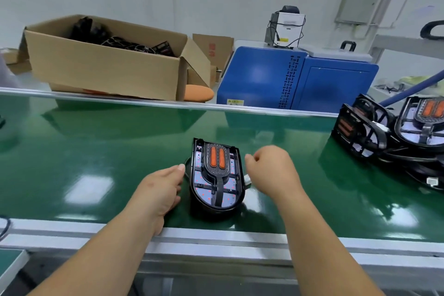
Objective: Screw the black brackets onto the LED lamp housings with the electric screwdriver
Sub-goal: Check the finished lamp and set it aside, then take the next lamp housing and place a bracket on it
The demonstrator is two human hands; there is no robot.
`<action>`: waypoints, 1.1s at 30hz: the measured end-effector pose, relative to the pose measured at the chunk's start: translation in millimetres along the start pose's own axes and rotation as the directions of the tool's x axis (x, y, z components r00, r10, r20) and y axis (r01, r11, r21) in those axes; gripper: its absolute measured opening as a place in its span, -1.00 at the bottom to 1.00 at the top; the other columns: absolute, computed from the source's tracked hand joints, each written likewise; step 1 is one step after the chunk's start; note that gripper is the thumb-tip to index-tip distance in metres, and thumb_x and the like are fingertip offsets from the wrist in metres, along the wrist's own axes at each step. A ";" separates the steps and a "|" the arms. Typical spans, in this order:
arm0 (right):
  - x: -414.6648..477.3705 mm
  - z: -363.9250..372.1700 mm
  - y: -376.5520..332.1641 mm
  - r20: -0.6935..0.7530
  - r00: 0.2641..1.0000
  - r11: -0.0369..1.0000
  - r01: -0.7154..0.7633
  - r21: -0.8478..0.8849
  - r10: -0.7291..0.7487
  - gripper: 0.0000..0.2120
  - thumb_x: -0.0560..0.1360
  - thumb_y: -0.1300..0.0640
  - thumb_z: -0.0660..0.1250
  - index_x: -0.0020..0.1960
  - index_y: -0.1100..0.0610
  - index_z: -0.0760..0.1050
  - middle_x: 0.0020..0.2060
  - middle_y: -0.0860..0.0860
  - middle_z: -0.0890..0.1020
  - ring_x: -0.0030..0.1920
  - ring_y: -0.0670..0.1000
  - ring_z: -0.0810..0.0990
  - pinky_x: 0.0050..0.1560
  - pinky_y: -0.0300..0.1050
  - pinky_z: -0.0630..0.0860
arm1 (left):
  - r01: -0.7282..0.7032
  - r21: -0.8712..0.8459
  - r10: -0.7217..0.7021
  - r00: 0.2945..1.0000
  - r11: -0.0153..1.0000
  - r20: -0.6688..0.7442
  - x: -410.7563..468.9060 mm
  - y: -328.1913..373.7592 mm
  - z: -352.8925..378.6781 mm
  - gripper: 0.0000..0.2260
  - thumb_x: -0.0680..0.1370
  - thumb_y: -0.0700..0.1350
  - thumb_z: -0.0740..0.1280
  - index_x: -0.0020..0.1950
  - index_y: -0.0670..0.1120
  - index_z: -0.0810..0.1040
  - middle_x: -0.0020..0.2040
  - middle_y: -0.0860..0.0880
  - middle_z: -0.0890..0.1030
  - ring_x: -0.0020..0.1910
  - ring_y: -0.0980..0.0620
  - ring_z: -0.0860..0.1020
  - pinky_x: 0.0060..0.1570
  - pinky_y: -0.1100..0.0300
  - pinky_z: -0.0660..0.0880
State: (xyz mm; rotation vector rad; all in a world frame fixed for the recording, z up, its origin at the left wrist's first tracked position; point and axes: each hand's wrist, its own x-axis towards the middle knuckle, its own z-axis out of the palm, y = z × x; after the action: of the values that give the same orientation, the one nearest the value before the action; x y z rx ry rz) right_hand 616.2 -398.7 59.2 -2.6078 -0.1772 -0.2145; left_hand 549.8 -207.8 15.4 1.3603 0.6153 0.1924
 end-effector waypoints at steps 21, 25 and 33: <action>-244.6 124.9 -366.2 0.165 0.326 0.350 0.666 0.659 -0.931 -0.67 0.58 0.09 0.24 -0.35 0.14 0.38 -0.28 0.19 0.58 -0.24 0.13 0.41 -0.22 -0.13 0.21 | -0.433 -0.121 0.173 0.579 0.893 -0.797 -221.5 44.4 -342.0 -0.83 0.67 -0.12 0.20 -0.02 -0.02 0.58 -0.12 -0.02 0.61 -0.18 0.10 0.54 -0.15 0.24 0.44; -315.2 128.0 -407.1 0.128 0.172 0.211 0.660 0.722 -0.977 -0.61 0.57 0.09 0.23 -0.41 0.15 0.31 -0.40 0.09 0.49 -0.26 0.14 0.43 -0.24 -0.06 0.22 | -0.465 -0.105 0.104 0.402 0.879 -0.910 -284.6 20.5 -399.8 -0.85 0.67 -0.11 0.22 0.00 -0.02 0.57 -0.11 -0.02 0.61 -0.17 0.11 0.55 -0.17 0.26 0.43; -445.4 148.3 -464.4 0.190 -0.027 0.145 0.541 0.829 -0.982 -0.53 0.56 0.13 0.25 -0.49 0.23 0.26 -0.54 0.13 0.34 -0.49 0.03 0.24 -0.55 -0.27 0.17 | -0.520 -0.061 -0.021 0.082 0.852 -0.996 -372.7 -45.8 -480.7 -0.89 0.64 -0.07 0.29 0.13 -0.05 0.55 -0.06 -0.02 0.63 -0.13 0.11 0.58 -0.15 0.24 0.47</action>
State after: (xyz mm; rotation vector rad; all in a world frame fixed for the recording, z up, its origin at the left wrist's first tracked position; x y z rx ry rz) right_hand 120.7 37.4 74.0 -1.3925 -1.9041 0.5194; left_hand -16.9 15.9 44.9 0.6871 1.3566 1.6173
